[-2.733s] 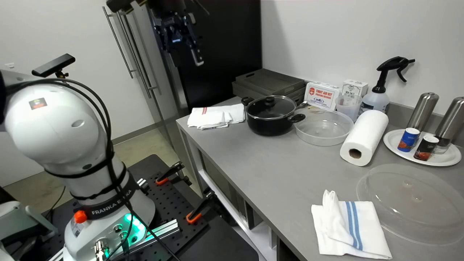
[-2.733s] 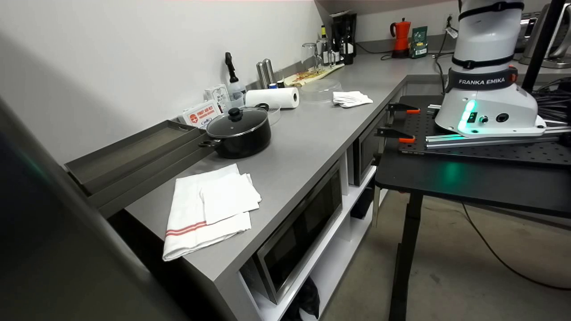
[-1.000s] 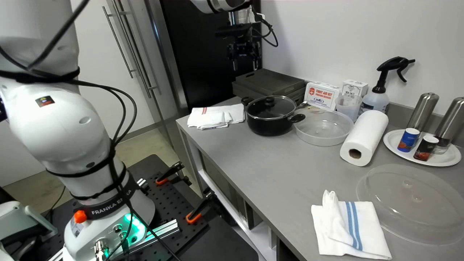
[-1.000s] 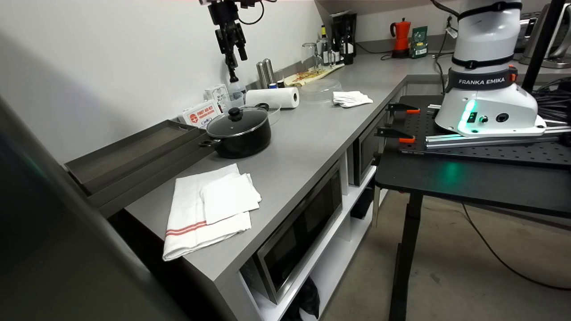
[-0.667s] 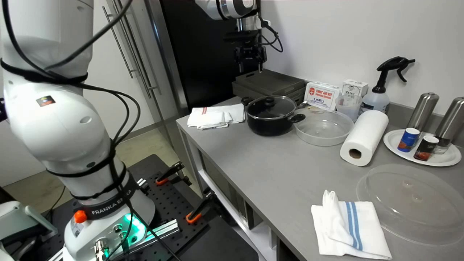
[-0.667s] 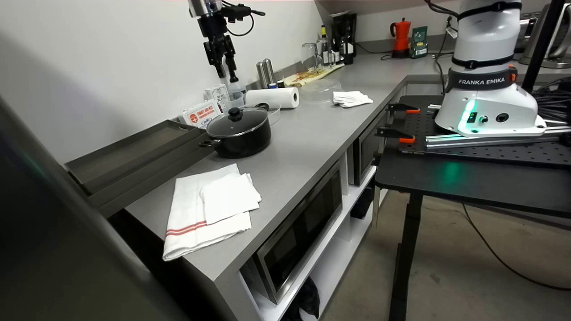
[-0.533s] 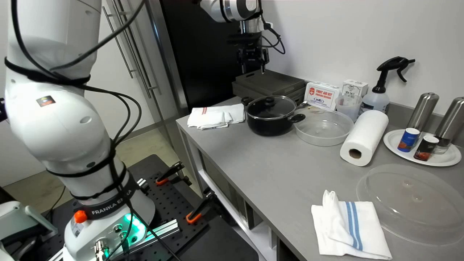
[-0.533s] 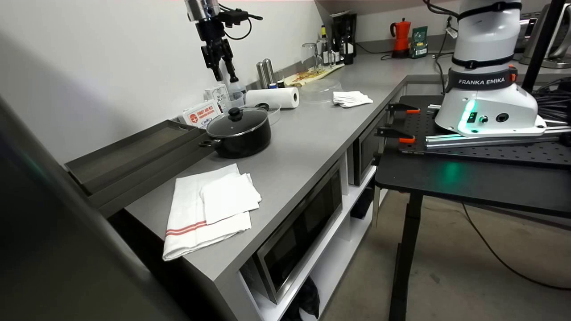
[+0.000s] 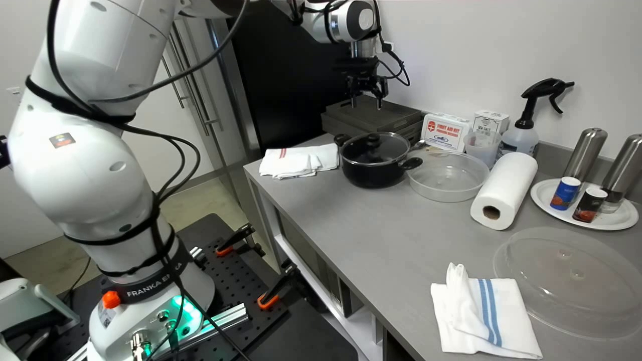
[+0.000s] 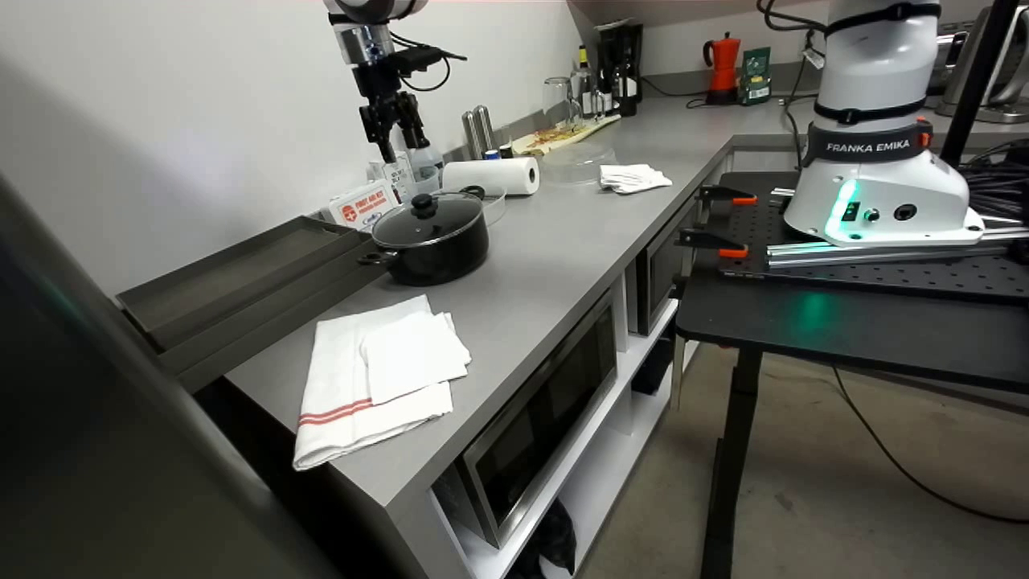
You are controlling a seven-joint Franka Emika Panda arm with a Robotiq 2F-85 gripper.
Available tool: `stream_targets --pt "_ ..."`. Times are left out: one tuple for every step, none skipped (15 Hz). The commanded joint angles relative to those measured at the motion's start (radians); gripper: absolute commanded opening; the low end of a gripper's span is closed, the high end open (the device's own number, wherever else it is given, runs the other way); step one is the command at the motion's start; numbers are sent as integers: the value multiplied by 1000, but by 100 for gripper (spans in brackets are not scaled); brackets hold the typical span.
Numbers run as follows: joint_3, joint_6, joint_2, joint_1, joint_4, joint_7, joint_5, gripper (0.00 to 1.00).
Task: Remove the lid from the pot
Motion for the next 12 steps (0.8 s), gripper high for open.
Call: stream_targets --pt "-17 -35 84 -1 110 4 25 100" --pt "-19 -36 99 -4 119 4 28 100" --pt "-22 -36 111 -6 126 4 29 100" --pt "-22 -36 122 -10 130 2 32 100" --pt "-23 -36 135 -11 137 2 32 100" --pt "-24 -30 145 -13 135 2 33 100" --pt "-22 -28 154 -16 135 0 36 100" --pt "-21 -26 161 -18 135 -1 38 100" --pt "-21 -23 169 -19 134 -1 39 100" --pt "-20 -23 174 -20 133 -3 42 100" --pt "-19 -23 180 -20 135 -3 44 100" --pt "-19 -24 185 -19 140 -2 46 100"
